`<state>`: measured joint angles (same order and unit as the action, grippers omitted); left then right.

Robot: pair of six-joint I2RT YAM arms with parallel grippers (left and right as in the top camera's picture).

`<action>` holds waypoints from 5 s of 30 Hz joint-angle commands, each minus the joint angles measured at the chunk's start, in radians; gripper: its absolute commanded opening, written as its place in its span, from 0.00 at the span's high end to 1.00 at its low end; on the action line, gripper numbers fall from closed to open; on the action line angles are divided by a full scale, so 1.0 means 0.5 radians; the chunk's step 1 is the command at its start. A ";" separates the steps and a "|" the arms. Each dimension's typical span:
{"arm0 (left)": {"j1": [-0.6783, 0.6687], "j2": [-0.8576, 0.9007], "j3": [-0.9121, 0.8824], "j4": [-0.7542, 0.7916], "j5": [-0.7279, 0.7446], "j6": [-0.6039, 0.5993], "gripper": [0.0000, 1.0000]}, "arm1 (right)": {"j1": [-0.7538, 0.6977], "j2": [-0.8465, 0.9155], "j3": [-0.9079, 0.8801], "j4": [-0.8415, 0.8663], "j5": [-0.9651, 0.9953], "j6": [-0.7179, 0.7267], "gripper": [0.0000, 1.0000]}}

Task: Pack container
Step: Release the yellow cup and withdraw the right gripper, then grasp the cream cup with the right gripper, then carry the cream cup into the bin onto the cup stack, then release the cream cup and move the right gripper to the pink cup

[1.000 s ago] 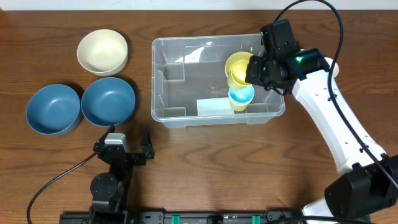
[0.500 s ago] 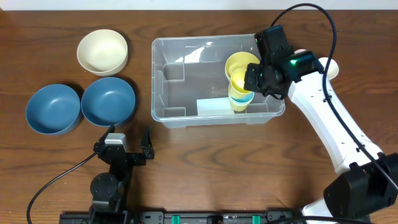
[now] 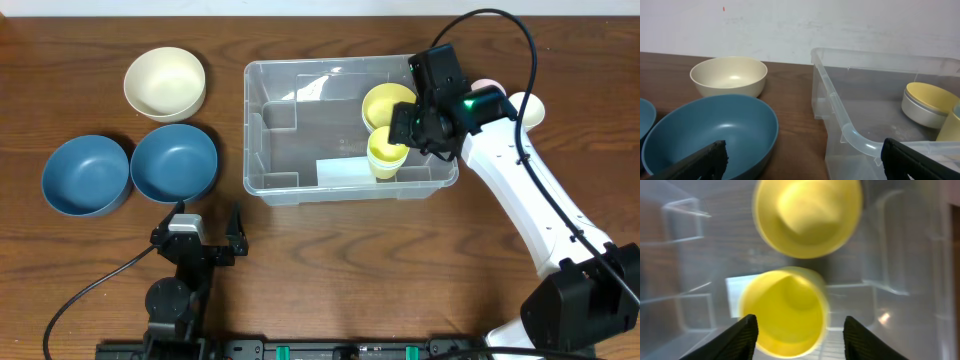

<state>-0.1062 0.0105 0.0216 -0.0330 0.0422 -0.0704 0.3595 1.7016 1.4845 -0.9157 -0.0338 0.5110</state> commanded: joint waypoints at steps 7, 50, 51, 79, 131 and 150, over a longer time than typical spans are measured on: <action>0.010 -0.009 -0.035 -0.076 -0.040 0.027 0.02 | -0.017 -0.027 0.213 -0.037 -0.147 -0.111 0.34; 0.010 -0.009 -0.035 -0.075 -0.040 0.027 0.02 | -1.308 0.712 0.275 0.121 0.107 -0.022 0.39; 0.010 -0.009 -0.035 -0.076 -0.040 0.027 0.02 | -1.308 0.725 0.275 0.119 0.107 -0.022 0.39; 0.010 -0.010 -0.035 -0.076 -0.040 0.027 0.02 | -1.315 0.140 0.278 -0.188 -0.155 -0.076 0.99; 0.010 -0.009 -0.035 -0.076 -0.040 0.027 0.02 | -0.129 -0.455 0.004 0.036 0.050 -0.211 0.43; 0.010 -0.009 -0.035 -0.076 -0.040 0.027 0.02 | -0.940 -0.010 0.112 0.259 0.252 0.031 0.44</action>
<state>-0.1062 0.0105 0.0216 -0.0334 0.0422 -0.0704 -0.0792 1.6413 1.5402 -0.7956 0.1173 0.5144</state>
